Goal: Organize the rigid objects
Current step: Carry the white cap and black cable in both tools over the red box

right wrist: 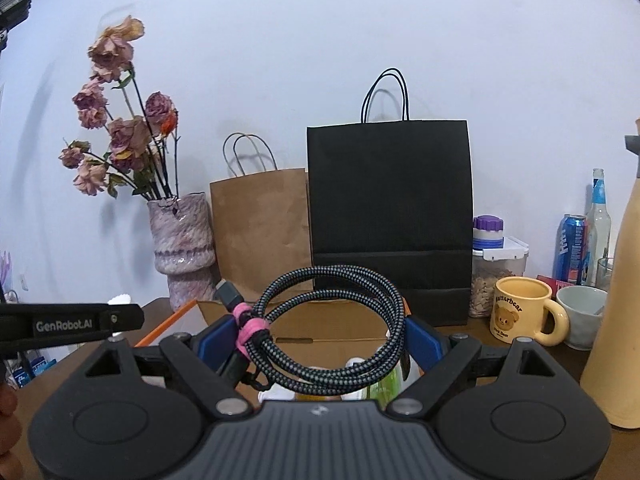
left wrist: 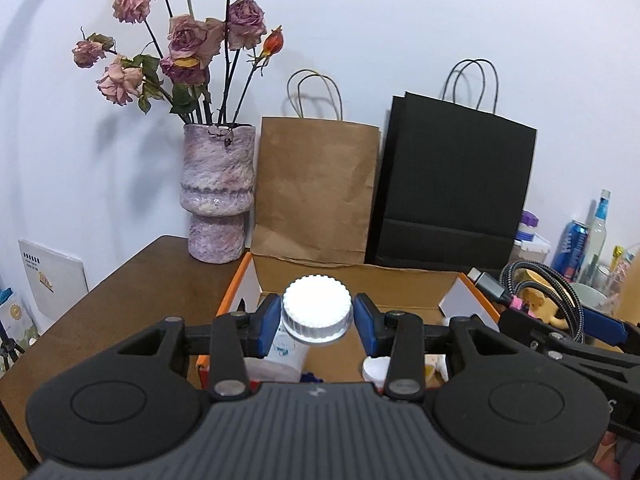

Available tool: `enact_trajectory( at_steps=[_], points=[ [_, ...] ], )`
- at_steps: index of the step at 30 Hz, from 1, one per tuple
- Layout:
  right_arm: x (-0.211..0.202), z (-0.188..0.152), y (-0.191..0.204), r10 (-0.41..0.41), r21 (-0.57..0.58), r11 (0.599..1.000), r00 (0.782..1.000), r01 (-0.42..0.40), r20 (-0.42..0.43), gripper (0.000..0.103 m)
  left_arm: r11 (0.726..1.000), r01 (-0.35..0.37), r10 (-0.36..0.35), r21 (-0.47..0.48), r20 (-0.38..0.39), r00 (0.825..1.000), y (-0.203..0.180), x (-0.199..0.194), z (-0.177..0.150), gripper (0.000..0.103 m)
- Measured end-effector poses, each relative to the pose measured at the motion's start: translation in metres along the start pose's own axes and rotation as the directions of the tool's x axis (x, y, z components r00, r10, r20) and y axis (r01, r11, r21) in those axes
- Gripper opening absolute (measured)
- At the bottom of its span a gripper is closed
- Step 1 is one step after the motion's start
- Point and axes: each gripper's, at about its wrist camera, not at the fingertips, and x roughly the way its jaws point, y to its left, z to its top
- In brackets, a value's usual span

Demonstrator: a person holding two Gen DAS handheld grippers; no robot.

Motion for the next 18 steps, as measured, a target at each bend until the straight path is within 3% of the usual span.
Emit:
enact_trajectory(
  at_steps=[18],
  points=[
    [0.097, 0.002, -0.014, -0.015, -0.002, 1.000, 0.998, 0.015, -0.067, 0.088, 0.998, -0.063, 0.063, 0.005, -0.049, 0.997, 0.001, 0.088, 0.014, 0.041]
  ],
)
